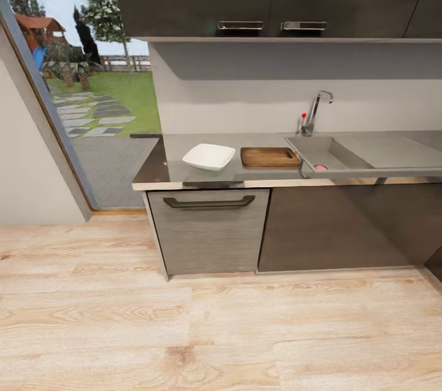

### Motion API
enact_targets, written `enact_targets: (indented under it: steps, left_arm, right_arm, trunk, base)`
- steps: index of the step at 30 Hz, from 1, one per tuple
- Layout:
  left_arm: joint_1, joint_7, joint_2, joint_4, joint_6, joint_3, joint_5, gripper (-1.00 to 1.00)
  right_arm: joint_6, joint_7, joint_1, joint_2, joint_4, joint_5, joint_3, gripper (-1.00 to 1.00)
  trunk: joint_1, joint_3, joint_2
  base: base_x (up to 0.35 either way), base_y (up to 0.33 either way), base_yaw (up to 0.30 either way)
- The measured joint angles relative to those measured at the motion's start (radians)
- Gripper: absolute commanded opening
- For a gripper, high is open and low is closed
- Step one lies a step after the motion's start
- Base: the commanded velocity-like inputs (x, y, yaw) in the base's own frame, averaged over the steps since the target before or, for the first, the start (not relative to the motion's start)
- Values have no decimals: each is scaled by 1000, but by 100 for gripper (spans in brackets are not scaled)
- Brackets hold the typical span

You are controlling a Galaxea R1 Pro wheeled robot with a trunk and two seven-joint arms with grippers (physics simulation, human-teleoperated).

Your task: In the kitchen, take the Vidalia onion out of the sink, dice it on the chopping board with the paring knife, put the diced onion into the bowl on the countertop, then place both the paring knife and the chopping board into the sink.

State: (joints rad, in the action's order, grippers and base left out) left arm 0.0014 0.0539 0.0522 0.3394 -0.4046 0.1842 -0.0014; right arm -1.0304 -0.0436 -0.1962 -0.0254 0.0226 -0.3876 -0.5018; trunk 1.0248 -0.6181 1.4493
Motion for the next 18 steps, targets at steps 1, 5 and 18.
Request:
enact_targets:
  steps: [1,5,18]
  left_arm:
    - [0,0,0,0,0,0,0,100]
    - [0,0,-1,-2,0,-1,0,100]
    - [0,0,-2,-3,1,-2,0,100]
  right_arm:
    - [-1,0,0,0,0,0,0,100]
    - [-1,0,0,1,0,1,0,100]
    - [-1,-1,0,0,0,1,1,100]
  trunk:
    - [0,0,0]
    - [0,0,0]
    - [0,11,0]
  base:
    - [0,-35,0]
    - [0,-106,-27]
    - [0,-238,-191]
